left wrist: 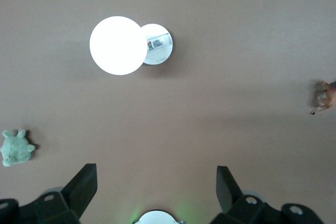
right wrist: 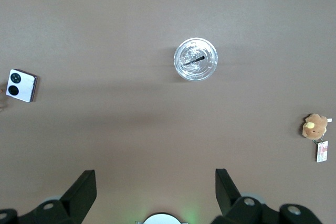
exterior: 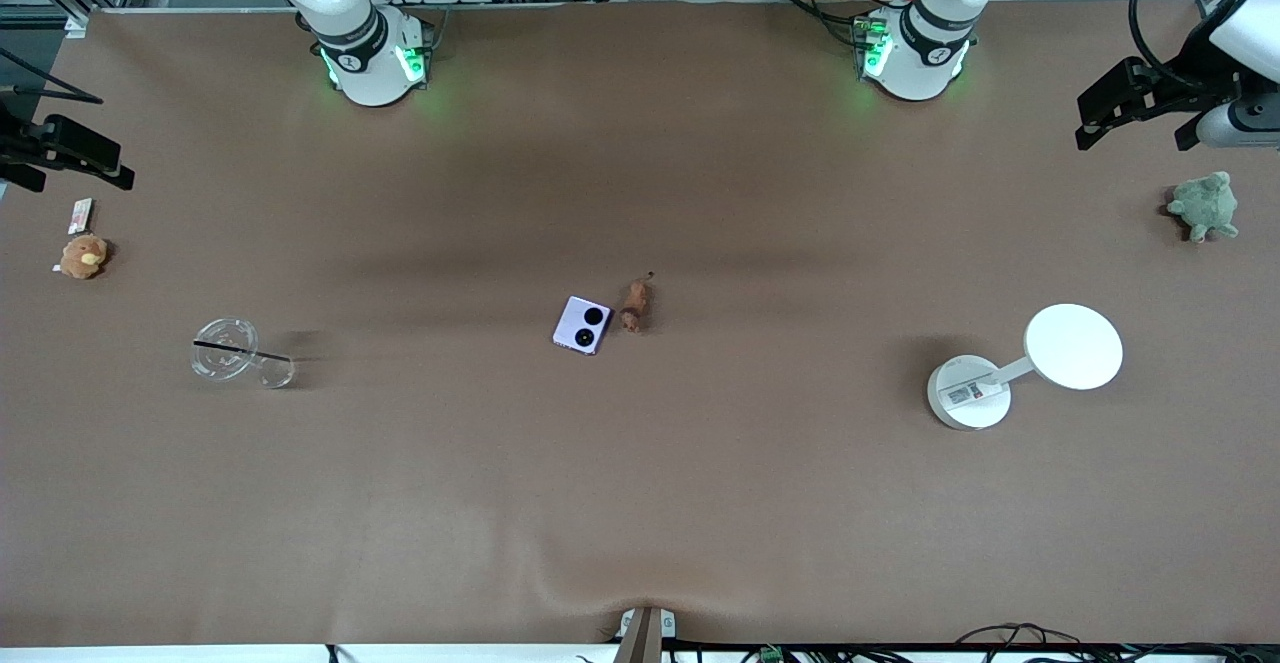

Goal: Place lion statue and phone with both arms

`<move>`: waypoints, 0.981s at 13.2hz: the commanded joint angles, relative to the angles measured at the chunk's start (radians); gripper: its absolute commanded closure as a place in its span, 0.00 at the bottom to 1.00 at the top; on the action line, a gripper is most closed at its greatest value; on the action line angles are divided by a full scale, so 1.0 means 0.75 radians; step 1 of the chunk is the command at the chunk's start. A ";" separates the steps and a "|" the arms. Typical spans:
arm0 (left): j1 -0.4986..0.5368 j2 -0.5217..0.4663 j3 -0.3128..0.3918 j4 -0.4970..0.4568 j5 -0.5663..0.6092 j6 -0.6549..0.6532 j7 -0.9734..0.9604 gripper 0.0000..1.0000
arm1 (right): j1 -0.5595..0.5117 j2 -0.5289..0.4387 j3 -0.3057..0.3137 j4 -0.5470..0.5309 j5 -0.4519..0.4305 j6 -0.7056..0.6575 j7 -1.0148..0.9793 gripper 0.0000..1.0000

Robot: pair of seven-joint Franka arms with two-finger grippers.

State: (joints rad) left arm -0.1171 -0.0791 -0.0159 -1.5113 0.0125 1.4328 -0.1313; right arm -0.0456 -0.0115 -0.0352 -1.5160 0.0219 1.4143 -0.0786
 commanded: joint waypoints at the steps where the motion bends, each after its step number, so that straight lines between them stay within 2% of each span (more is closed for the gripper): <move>1: -0.010 -0.017 0.007 0.013 0.002 -0.037 -0.048 0.00 | -0.062 -0.007 0.020 -0.032 0.001 -0.012 0.021 0.00; 13: -0.022 0.001 -0.018 0.035 0.018 -0.037 -0.017 0.00 | -0.050 0.023 0.026 -0.024 0.004 -0.016 0.023 0.00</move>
State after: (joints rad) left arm -0.1238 -0.0790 -0.0236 -1.5003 0.0125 1.4252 -0.1393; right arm -0.0788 0.0020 -0.0226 -1.5441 0.0225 1.4056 -0.0721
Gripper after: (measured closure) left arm 0.000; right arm 0.000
